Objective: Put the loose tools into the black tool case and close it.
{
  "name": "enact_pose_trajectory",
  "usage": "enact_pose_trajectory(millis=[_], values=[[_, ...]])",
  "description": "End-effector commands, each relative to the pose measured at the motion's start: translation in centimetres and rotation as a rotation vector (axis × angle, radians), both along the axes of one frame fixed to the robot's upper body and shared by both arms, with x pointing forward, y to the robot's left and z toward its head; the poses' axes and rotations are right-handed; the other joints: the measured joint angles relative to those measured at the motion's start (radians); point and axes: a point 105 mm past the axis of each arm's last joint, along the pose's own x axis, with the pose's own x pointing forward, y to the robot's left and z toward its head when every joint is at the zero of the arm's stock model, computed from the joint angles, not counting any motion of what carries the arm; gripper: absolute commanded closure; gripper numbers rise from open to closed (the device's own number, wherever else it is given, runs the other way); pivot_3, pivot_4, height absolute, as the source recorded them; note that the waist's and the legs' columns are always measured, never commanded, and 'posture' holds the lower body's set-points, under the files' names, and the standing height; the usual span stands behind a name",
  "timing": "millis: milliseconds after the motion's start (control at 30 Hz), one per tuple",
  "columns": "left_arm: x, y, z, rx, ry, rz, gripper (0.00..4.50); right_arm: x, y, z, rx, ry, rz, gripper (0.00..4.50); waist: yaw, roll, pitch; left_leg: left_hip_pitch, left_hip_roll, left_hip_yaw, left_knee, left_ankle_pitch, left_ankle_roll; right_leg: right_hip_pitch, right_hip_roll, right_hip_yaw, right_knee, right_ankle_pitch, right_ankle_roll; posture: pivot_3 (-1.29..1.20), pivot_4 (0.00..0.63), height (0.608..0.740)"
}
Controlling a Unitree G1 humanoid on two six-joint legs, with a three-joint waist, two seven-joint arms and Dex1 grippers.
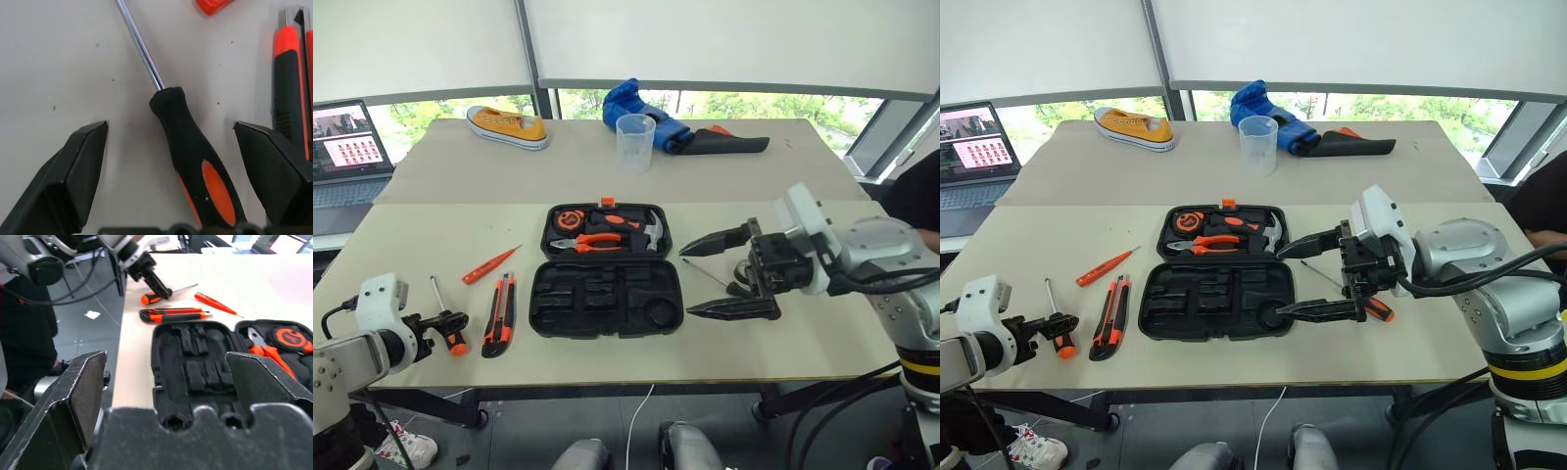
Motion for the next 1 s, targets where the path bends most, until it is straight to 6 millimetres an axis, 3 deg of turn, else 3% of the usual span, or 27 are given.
enact_pose_trajectory(millis=[33, 67, 167, 367, 467, 533, 600, 700, 800, 833, 900, 1000], values=[[0.4, -0.8, -1.0, -0.024, 0.028, 0.003, 0.11, -0.7, 1.0, 0.9, 0.011, -0.079, 0.046, 0.0, 0.001, 0.0, 0.0, 0.0, 0.0, 0.0, 0.0, 0.0, 0.0, 0.0, 0.0, 0.0, 0.0, 0.0, 0.0, 0.0, 0.15, 0.724], [0.3, -0.8, -1.3, -0.028, 0.036, 0.007, 0.11, -0.7, 1.1, 0.9, 0.013, -0.079, 0.049, 0.0, 0.002, 0.0, 0.0, 0.001, 0.0, 0.0, 0.0, 0.001, -0.001, 0.001, -0.001, 0.0, 0.0, 0.0, 0.0, 0.0, 0.15, 0.724], [0.0, -0.8, -2.5, -0.068, 0.069, 0.043, 0.77, -0.8, 1.2, 0.8, 0.016, -0.083, 0.055, 0.0, 0.003, 0.0, 0.0, 0.002, 0.0, 0.0, 0.0, 0.001, -0.002, 0.002, -0.001, 0.001, 0.001, 0.0, 0.0, 0.0, 0.15, 0.724], [-0.4, -0.5, -3.8, -0.128, 0.101, 0.094, 2.87, -0.5, 1.2, 0.6, 0.018, -0.1, 0.038, 0.0, 0.002, 0.006, -0.004, 0.005, 0.0, 0.0, 0.0, 0.001, -0.002, 0.003, -0.001, 0.002, 0.002, 0.0, 0.0, 0.0, 0.15, 0.724], [-0.4, 0.7, -3.7, -0.139, 0.102, 0.156, 3.84, -0.5, 1.1, 0.6, 0.017, -0.101, 0.034, 0.0, 0.0, 0.009, -0.006, 0.005, 0.0, 0.0, 0.0, 0.001, -0.002, 0.003, -0.001, 0.002, 0.002, 0.0, 0.0, 0.0, 0.15, 0.724], [-0.5, 1.7, -3.5, -0.137, 0.102, 0.2, 3.89, -0.5, 1.1, 0.5, 0.016, -0.102, 0.031, 0.0, 0.0, 0.012, -0.008, 0.006, 0.0, 0.0, 0.0, 0.002, -0.003, 0.003, -0.001, 0.002, 0.002, 0.0, 0.0, 0.0, 0.15, 0.724], [-0.7, 4.1, -2.3, -0.102, 0.097, 0.282, 3.9, -0.4, 0.9, 0.5, 0.014, -0.104, 0.02, 0.0, -0.001, 0.012, -0.008, 0.006, 0.0, 0.0, -0.001, 0.002, -0.004, 0.003, -0.001, 0.003, 0.003, 0.0, 0.0, 0.0, 0.15, 0.724], [-0.8, 6.2, -0.9, -0.041, 0.102, 0.32, 3.92, -0.3, 0.5, 0.4, 0.01, -0.094, 0.006, 0.0, -0.016, 0.009, -0.007, 0.007, 0.003, 0.0, -0.001, 0.004, -0.007, 0.003, 0.001, 0.003, 0.005, 0.0, 0.0, 0.0, 0.15, 0.724], [1.4, 6.9, 2.1, 0.038, -0.006, 0.234, 3.94, -0.2, -0.1, -0.1, -0.008, -0.065, -0.019, 0.0, -0.025, 0.004, -0.005, 0.007, 0.006, 0.0, -0.002, 0.005, -0.01, 0.002, 0.003, 0.005, 0.007, -0.002, 0.003, 0.0, 0.15, 0.724], [3.2, 6.1, 4.5, 0.125, -0.118, 0.098, 3.94, -0.2, -0.5, -0.2, -0.012, -0.047, -0.034, 0.0, -0.023, 0.002, -0.004, 0.007, 0.007, 0.0, -0.002, 0.005, -0.011, 0.002, 0.004, 0.005, 0.008, -0.002, 0.002, 0.0, 0.15, 0.724], [5.5, 2.6, 8.1, 0.25, -0.284, -0.231, 3.95, -0.2, -0.9, -0.4, -0.018, -0.037, -0.055, 0.0, -0.014, -0.005, -0.001, 0.005, 0.007, -0.001, -0.002, 0.005, -0.011, 0.001, 0.003, 0.003, 0.008, 0.0, -0.002, 0.0, 0.15, 0.724], [6.4, -1.8, 10.3, 0.346, -0.392, -0.62, 3.95, 0.0, -1.2, -0.3, -0.018, -0.044, -0.09, 0.0, 0.003, -0.005, -0.001, -0.001, 0.006, -0.001, 0.0, 0.005, -0.012, -0.001, 0.001, 0.0, 0.004, 0.002, -0.006, 0.0, 0.15, 0.724]])
